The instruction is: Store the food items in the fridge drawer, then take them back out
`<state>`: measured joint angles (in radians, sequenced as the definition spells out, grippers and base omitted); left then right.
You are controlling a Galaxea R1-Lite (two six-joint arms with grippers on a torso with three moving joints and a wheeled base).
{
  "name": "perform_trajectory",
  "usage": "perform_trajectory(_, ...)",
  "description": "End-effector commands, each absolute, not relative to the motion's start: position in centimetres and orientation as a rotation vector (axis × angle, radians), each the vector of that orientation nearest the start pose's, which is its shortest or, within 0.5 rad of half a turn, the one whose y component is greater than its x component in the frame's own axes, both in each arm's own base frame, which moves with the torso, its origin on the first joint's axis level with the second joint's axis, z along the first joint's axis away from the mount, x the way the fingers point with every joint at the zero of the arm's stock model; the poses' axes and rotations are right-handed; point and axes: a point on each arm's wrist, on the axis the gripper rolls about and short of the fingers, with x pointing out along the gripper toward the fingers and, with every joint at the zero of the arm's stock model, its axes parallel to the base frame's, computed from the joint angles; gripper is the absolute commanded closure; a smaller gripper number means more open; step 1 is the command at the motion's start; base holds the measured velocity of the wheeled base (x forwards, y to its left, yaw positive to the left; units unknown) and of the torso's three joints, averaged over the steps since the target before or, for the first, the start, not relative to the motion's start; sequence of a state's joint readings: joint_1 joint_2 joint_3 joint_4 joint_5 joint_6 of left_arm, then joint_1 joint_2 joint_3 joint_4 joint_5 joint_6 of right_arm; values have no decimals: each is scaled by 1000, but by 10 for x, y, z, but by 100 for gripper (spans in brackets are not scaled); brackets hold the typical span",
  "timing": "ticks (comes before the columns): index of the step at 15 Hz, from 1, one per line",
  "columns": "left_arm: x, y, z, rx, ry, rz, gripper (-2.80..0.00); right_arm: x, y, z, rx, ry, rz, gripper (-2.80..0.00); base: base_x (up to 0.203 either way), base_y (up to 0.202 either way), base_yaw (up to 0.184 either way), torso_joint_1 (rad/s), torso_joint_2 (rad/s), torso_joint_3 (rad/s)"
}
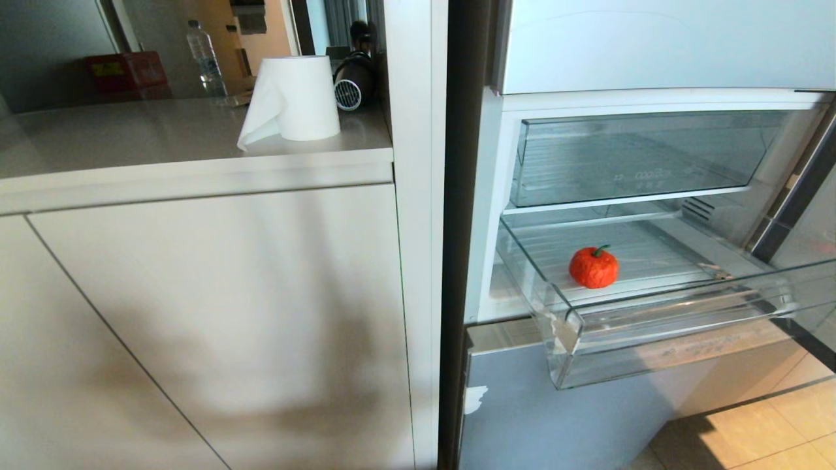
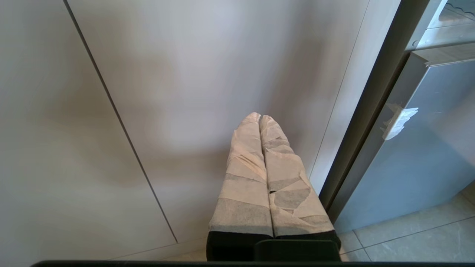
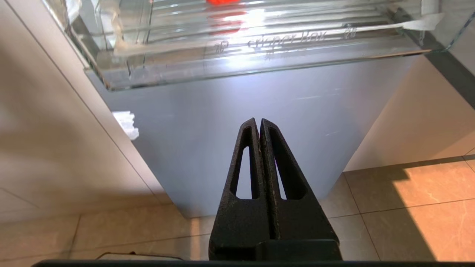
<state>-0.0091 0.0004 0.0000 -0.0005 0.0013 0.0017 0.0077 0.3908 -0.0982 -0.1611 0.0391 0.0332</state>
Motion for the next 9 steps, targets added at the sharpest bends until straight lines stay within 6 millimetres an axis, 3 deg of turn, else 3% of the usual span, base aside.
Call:
perform_trajectory(1, -23, 0, 76, 2, -2, -8, 0, 12, 1, 118, 36, 134, 45, 0, 0, 0, 0, 0, 0, 0)
perform_trajectory(9, -23, 0, 75, 2, 0, -8, 0, 4, 1, 89, 9, 200, 47, 0, 0, 0, 0, 0, 0, 0)
